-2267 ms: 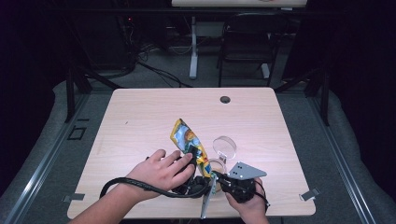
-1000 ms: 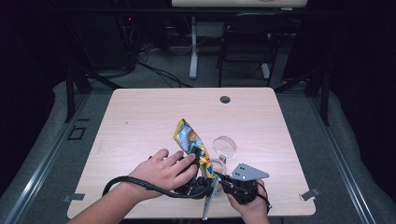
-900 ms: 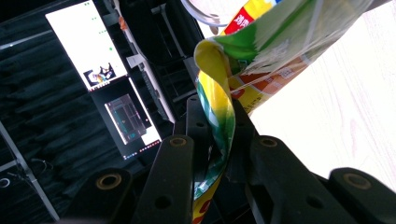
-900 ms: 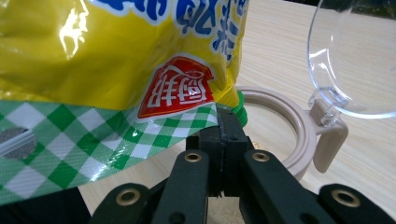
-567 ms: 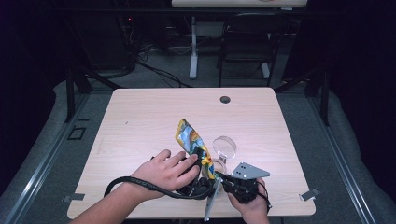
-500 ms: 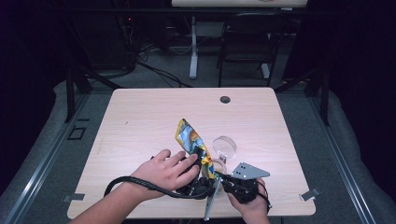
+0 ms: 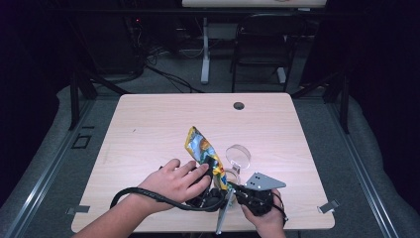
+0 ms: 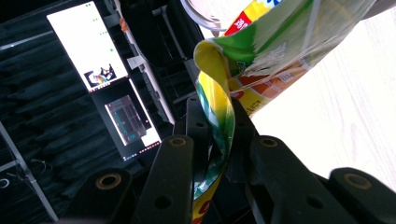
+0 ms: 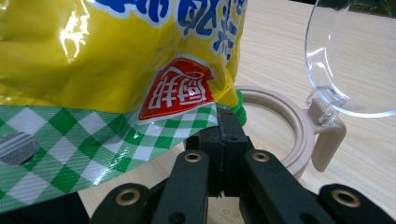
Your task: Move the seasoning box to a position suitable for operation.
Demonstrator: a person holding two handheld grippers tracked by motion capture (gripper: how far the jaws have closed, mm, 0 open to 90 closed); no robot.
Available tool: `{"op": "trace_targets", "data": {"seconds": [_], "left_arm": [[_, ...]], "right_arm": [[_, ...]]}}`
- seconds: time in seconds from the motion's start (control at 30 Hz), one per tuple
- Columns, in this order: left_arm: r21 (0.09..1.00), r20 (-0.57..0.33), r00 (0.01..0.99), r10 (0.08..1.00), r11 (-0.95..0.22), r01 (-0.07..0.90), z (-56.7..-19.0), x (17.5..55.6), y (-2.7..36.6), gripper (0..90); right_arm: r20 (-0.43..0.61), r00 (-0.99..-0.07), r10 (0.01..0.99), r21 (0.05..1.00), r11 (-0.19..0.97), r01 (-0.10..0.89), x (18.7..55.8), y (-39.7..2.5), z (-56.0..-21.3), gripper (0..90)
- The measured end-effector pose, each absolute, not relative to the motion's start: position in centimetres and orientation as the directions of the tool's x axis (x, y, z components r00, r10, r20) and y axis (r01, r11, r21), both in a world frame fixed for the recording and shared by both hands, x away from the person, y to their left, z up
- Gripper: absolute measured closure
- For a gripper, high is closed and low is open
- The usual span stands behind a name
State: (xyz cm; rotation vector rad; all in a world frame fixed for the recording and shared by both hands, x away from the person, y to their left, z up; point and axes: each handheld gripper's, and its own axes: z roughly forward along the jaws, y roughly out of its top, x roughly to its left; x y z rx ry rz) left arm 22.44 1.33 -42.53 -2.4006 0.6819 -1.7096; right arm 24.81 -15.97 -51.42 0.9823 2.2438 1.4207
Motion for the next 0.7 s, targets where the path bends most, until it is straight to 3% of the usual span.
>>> {"op": "trace_targets", "data": {"seconds": [0.7], "left_arm": [[-0.346,0.868,0.265,-0.419,-0.895,-0.281,-42.13,22.70,1.59,82.8]], "right_arm": [[0.095,-0.728,0.679,0.889,0.271,0.370,24.65,-15.96,-51.12,90.0]]}}
